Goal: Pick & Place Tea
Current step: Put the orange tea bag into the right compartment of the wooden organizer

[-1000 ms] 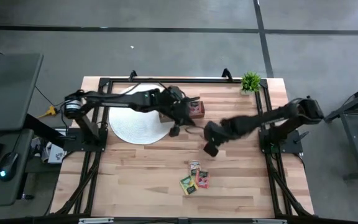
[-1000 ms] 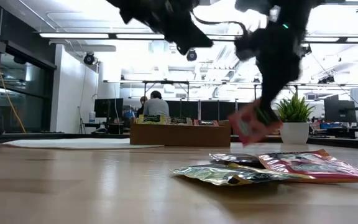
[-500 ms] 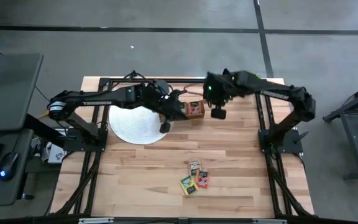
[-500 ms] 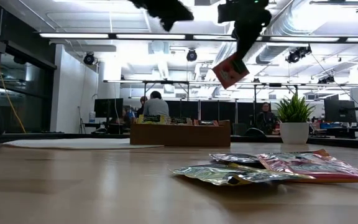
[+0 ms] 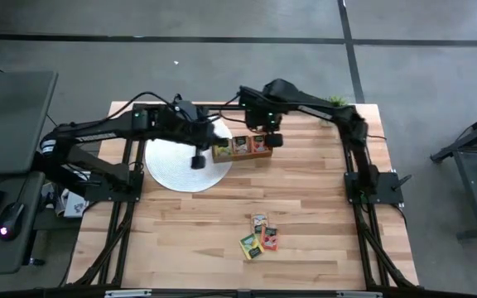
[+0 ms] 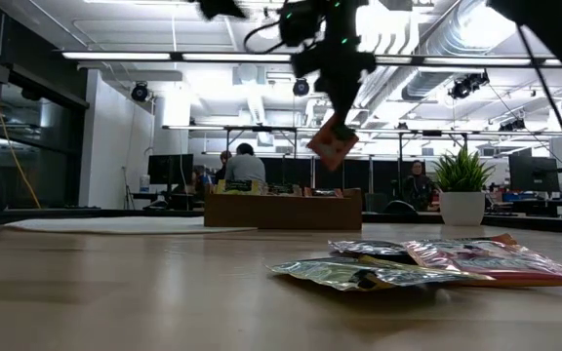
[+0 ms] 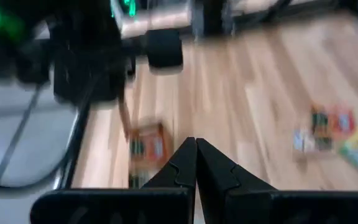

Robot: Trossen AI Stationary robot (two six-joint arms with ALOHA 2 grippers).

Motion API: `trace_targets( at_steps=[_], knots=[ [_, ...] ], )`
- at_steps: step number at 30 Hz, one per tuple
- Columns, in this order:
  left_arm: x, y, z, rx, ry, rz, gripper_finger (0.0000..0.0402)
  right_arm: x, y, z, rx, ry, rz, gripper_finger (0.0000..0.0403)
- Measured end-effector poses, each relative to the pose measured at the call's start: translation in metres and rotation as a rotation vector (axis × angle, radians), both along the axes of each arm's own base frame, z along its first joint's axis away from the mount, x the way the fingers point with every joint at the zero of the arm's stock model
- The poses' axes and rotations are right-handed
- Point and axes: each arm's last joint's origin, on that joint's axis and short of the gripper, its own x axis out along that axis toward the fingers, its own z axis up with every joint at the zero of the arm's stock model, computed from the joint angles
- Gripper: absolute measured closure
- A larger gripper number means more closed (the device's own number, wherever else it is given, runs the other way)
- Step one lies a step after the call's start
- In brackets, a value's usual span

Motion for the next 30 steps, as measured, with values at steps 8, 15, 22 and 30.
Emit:
trace_targets(
  at_steps=[8, 15, 22, 30],
  knots=[
    [-0.051, -0.011, 0.013, 0.049, 0.074, 0.090, 0.0401, 0.026, -0.009, -0.037, 0.035, 0.068, 0.002, 0.0402],
    [-0.090, -0.022, 0.026, 0.079, 0.054, 0.115, 0.0401, 0.028, -0.003, -0.053, 0.057, 0.125, 0.007, 0.0403],
    [-0.115, -0.025, 0.032, 0.094, 0.032, 0.129, 0.0401, 0.027, 0.003, -0.067, 0.082, 0.172, 0.007, 0.0403],
    [-0.132, -0.026, 0.031, 0.103, 0.061, 0.126, 0.0401, 0.026, 0.005, -0.078, 0.076, 0.190, -0.039, 0.0403]
  ],
)
